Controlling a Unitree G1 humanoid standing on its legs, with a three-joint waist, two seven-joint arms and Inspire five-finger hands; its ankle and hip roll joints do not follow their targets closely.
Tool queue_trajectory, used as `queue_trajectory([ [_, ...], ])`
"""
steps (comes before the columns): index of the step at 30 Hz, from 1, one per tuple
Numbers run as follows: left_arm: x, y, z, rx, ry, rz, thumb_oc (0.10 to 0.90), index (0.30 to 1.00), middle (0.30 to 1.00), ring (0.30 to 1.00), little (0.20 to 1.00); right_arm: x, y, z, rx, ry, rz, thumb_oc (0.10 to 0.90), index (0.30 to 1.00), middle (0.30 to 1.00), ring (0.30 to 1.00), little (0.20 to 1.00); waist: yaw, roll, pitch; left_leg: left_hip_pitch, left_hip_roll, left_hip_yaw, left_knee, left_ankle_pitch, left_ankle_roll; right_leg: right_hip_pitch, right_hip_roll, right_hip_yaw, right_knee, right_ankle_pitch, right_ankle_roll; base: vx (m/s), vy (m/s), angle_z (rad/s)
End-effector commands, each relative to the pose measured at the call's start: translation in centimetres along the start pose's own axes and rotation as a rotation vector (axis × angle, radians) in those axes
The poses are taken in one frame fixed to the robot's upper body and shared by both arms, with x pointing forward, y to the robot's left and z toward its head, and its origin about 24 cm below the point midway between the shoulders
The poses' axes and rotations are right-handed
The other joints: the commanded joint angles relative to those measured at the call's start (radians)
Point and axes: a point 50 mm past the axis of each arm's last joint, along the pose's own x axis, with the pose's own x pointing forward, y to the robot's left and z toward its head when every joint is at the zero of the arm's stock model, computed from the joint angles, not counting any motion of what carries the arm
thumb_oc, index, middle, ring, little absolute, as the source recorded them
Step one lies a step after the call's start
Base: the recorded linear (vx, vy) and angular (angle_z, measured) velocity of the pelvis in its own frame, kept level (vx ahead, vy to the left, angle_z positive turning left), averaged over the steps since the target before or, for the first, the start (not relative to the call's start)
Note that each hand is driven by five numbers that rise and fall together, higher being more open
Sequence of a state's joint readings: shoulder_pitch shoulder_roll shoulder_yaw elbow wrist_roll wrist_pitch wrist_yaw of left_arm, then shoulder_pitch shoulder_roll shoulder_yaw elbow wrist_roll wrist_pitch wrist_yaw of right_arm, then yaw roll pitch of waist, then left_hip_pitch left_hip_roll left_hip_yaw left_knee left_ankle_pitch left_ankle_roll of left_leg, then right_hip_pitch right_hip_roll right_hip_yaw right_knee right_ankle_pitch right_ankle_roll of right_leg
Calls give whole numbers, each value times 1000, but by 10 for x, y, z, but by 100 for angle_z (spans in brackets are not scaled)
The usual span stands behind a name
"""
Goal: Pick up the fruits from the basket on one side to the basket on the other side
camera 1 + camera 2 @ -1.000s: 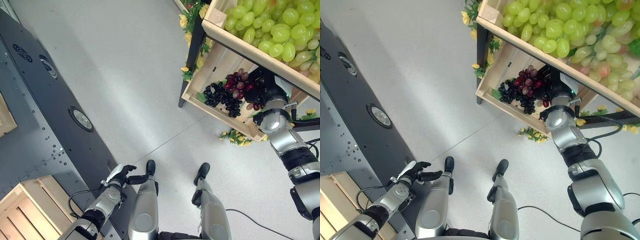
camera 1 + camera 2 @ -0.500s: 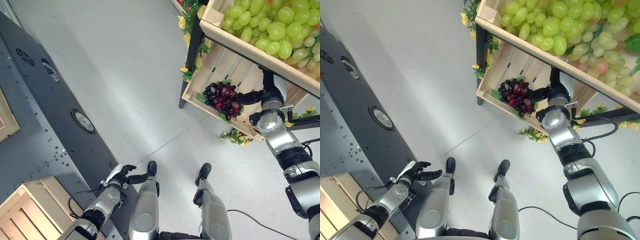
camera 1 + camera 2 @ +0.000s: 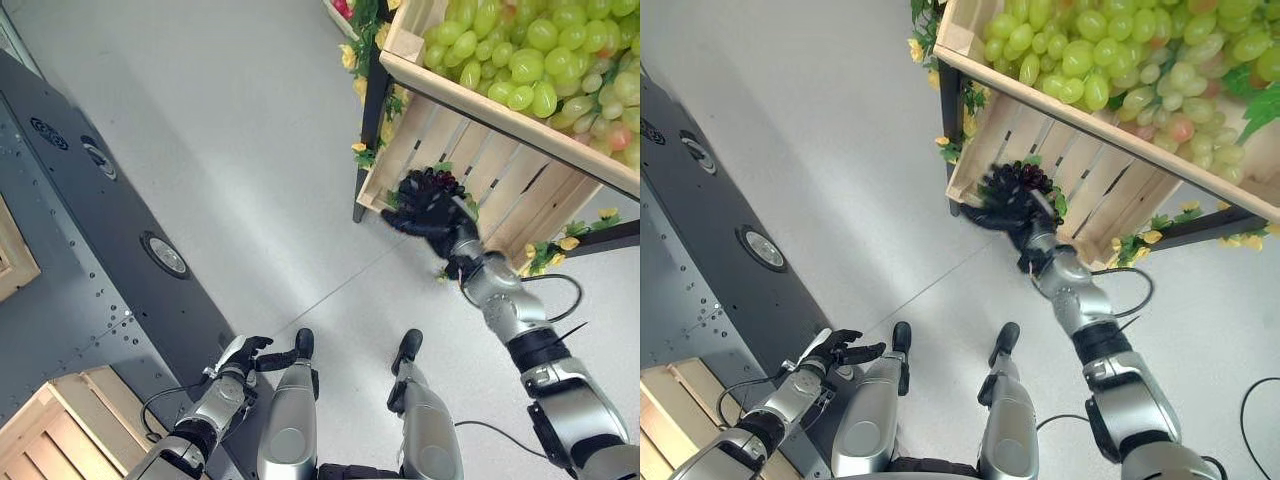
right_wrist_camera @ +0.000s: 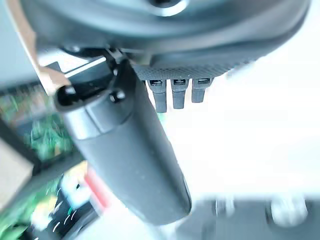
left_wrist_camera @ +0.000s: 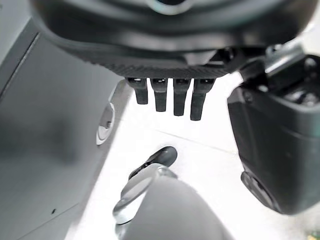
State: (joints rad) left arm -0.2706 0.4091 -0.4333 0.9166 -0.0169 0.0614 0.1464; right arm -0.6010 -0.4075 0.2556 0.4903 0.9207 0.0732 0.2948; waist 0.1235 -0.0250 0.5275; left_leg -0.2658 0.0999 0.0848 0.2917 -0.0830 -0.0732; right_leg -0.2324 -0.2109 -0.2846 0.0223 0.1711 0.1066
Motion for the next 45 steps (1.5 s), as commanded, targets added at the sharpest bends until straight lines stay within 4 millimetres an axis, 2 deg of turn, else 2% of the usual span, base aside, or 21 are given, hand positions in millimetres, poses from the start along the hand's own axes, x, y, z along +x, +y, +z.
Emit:
queue_trajectory([
  [1,-7,-21,-12,-81,-12,-68,800,900,900,900,900,2,34,53,35,-215,316,800,900,900,900,900,-16,51,-72,94,-124,46,-210,45,66,50,29,-10,153,-195,34,49,73,3],
  [7,-16,-33,-11,-284,-83,-177,800,900,900,900,900,-10,44,13,51,-127,395,800,900,900,900,900,-11,43,-130,147,-131,46,-267,49,71,101,0,-7,95,-163,63,64,113,4],
  [10,-23,-42,-14,-402,-100,-268,800,900,900,900,900,-21,38,-7,60,-83,389,800,900,900,900,900,-5,34,-160,167,-140,36,-271,42,78,127,-22,-5,66,-132,71,68,159,6],
  [13,-33,-57,-25,-479,-84,-376,800,900,900,900,900,-43,18,-43,34,42,316,800,900,900,900,900,2,27,-208,195,-144,30,-285,38,86,153,-49,-9,58,-101,77,106,166,9],
  [15,-38,-63,-33,-524,-50,-427,800,900,900,900,900,-65,5,-75,29,173,248,800,900,900,900,900,-1,22,-233,218,-150,19,-297,37,96,143,-63,0,126,-77,79,117,135,13],
  [17,-43,-67,-42,-564,-17,-459,800,900,900,900,900,-89,-8,-105,-128,340,154,800,900,900,900,900,-7,23,-251,238,-151,8,-310,39,105,118,-65,20,236,-60,80,92,96,24],
  [19,-46,-66,-50,-596,12,-467,800,900,900,900,900,-120,-17,-141,-189,544,66,800,900,900,900,900,-19,30,-265,267,-148,-14,-337,48,112,106,-44,49,297,-70,73,98,31,37],
  [21,-47,-65,-54,-597,26,-466,800,900,900,900,900,-136,-19,-159,-172,631,23,800,900,900,900,900,-35,29,-273,279,-150,-38,-340,50,115,116,-8,79,269,-90,67,114,-100,8],
  [23,-45,-68,-55,-596,42,-483,800,900,900,900,900,-165,-21,-193,-119,779,-69,800,900,900,900,900,-54,21,-296,289,-159,-89,-348,57,115,163,45,136,145,-125,53,168,-257,27],
  [24,-45,-69,-55,-592,43,-488,800,900,900,900,900,-171,-22,-198,-96,799,-95,800,900,900,900,900,-55,20,-301,291,-160,-97,-350,57,114,168,47,146,122,-123,53,169,-336,77],
  [25,-44,-71,-55,-592,51,-507,800,900,900,900,900,-187,-25,-212,-27,860,-162,800,900,900,900,900,-61,18,-316,297,-163,-123,-359,58,113,183,60,184,63,-124,55,113,-252,76],
  [29,-45,-79,-55,-682,52,-549,800,900,900,900,900,-216,-26,-235,106,969,-318,800,900,900,900,900,-74,16,-343,306,-160,-174,-365,59,105,212,99,247,11,-143,42,73,-308,94],
  [32,-46,-84,-49,-788,43,-556,800,900,900,900,900,-230,-23,-245,150,1039,-363,800,900,900,900,900,-55,4,-361,302,-139,-172,-358,66,74,257,117,212,-54,-145,22,4,-385,75],
  [34,-46,-83,-45,-789,28,-569,800,900,900,900,900,-230,-22,-245,118,1065,-316,800,900,900,900,900,-41,-3,-362,283,-115,-162,-347,79,49,271,128,182,-79,-146,8,-51,-416,78],
  [36,-43,-82,-35,-750,16,-612,800,900,900,900,900,-219,-25,-240,49,1071,-269,800,900,900,900,900,-21,-1,-355,236,-76,-152,-358,134,6,276,147,138,-101,-148,-9,-185,-421,99],
  [38,-41,-80,-30,-728,6,-624,800,900,900,900,900,-215,-29,-235,21,1067,-273,800,900,900,900,900,-17,0,-350,215,-68,-136,-358,147,-6,276,151,118,-105,-151,-12,-168,-234,95],
  [39,-38,-78,-23,-704,-2,-641,800,900,900,900,900,-213,-35,-231,-6,1062,-303,800,900,900,900,900,-18,-3,-345,193,-72,-90,-294,120,-4,276,144,82,-102,-160,-19,-115,-133,71],
  [40,-37,-78,-22,-703,-3,-641,800,900,900,900,900,-213,-36,-230,-12,1062,-308,800,900,900,900,900,-20,-4,-344,188,-73,-81,-275,111,-3,276,142,76,-101,-162,-21,-175,-163,67],
  [41,-36,-78,-17,-699,4,-648,800,900,900,900,900,-214,-44,-225,-30,1053,-367,800,900,900,900,900,-28,-18,-337,174,-91,-18,-141,41,15,279,123,47,-89,-168,-33,-120,-82,84],
  [43,-38,-80,-19,-683,17,-661,800,900,900,900,900,-216,-49,-221,-16,1025,-420,800,900,900,900,900,-38,-35,-333,180,-122,-2,-40,-38,43,268,105,35,-63,-160,-35,-105,-35,83],
  [45,-39,-80,-24,-681,34,-663,800,900,900,900,900,-219,-51,-220,-11,1020,-442,800,900,900,900,900,-43,-33,-335,191,-129,-4,-24,-55,47,264,108,39,-53,-160,-37,-40,25,42],
])
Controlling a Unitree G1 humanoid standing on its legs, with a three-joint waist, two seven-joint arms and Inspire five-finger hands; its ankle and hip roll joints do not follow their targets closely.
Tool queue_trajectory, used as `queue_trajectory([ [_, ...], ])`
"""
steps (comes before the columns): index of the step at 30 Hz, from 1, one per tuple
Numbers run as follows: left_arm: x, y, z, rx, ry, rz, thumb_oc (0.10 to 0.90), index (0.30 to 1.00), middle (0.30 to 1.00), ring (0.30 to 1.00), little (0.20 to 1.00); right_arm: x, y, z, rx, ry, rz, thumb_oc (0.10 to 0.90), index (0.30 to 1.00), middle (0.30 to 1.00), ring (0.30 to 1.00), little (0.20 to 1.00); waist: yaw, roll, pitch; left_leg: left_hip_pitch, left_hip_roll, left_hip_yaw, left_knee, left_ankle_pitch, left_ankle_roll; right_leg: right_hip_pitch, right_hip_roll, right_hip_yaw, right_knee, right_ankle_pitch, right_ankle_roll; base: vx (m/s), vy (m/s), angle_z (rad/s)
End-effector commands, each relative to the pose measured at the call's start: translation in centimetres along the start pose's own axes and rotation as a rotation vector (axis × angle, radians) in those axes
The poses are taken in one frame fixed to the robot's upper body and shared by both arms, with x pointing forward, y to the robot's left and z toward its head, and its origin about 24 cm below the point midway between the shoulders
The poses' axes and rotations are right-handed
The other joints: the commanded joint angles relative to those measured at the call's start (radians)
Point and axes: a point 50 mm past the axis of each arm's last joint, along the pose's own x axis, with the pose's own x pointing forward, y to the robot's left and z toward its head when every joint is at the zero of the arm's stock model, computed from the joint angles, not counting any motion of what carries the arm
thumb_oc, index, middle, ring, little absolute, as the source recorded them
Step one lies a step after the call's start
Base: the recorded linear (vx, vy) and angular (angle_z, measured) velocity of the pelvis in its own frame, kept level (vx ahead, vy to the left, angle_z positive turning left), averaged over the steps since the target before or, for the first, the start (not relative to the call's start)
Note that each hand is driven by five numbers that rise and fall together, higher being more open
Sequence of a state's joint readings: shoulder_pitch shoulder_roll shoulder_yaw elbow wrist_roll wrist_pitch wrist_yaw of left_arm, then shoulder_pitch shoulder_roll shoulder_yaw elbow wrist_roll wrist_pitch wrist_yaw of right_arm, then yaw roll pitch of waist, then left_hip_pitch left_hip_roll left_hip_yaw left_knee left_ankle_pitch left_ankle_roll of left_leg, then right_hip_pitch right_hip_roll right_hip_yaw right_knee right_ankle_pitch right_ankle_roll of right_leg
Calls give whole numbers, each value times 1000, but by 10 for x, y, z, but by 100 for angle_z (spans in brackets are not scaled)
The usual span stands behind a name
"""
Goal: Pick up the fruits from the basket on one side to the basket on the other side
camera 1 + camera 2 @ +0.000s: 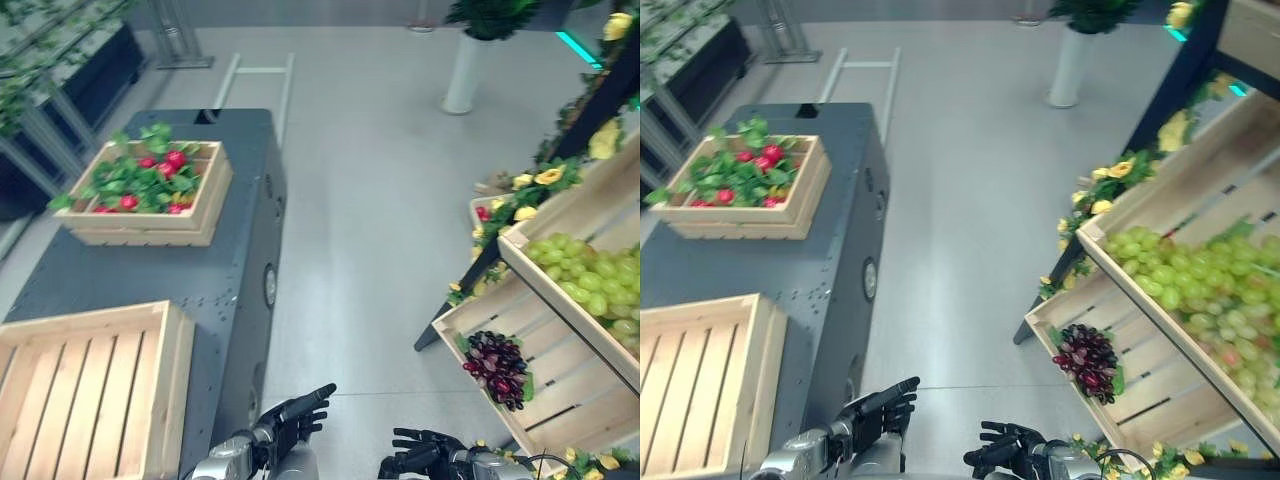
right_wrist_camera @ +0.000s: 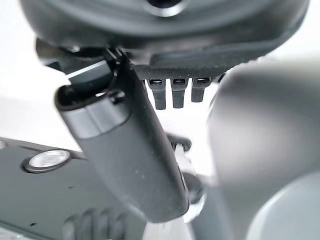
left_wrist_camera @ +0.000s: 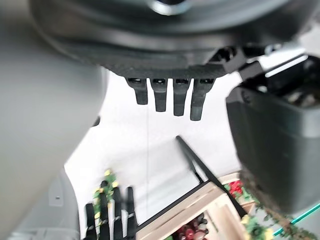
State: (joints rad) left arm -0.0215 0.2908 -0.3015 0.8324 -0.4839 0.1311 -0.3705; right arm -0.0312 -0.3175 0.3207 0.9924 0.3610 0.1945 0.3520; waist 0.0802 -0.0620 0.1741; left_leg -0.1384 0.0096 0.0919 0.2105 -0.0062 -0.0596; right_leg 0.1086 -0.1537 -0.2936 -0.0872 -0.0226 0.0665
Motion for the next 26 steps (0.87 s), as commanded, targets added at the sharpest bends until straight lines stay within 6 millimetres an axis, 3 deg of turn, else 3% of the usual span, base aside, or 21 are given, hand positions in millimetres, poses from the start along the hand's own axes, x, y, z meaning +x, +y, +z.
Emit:
queue_trajectory([
  [1,0,-5,12,40,-24,-75,800,900,900,900,900,-3,-7,26,13,-113,-41,800,900,900,900,900,-8,12,6,92,-23,-2,1,-121,27,-79,61,47,59,29,2,-3,45,55],
  [3,-2,-2,6,50,2,-85,800,900,900,900,900,-3,-9,20,-7,-105,-53,800,900,900,900,900,-18,22,-9,125,4,18,-70,-92,17,-76,68,38,53,27,2,24,97,67],
  [4,-3,0,3,66,25,-81,800,900,900,900,900,-3,-8,15,10,-109,-54,800,900,900,900,900,-31,39,-26,161,39,47,-172,-43,-3,-68,71,17,40,27,6,44,151,76],
  [7,-1,-1,-3,68,55,-93,800,900,900,900,900,0,-3,14,67,-136,-54,800,900,900,900,900,-40,66,-44,203,47,65,-287,3,-20,-57,55,-11,32,33,25,61,228,70],
  [15,-5,8,-16,92,132,-63,800,900,900,900,900,6,16,12,53,-119,3,800,900,900,900,900,-56,84,-41,250,7,86,-289,-36,25,-95,-27,-13,104,58,96,35,208,11],
  [26,3,4,-12,48,115,2,800,900,900,900,900,11,25,17,31,-120,-28,800,900,900,900,900,-54,70,-36,245,-8,100,-257,-61,59,-110,-47,0,124,66,110,-39,37,-3],
])
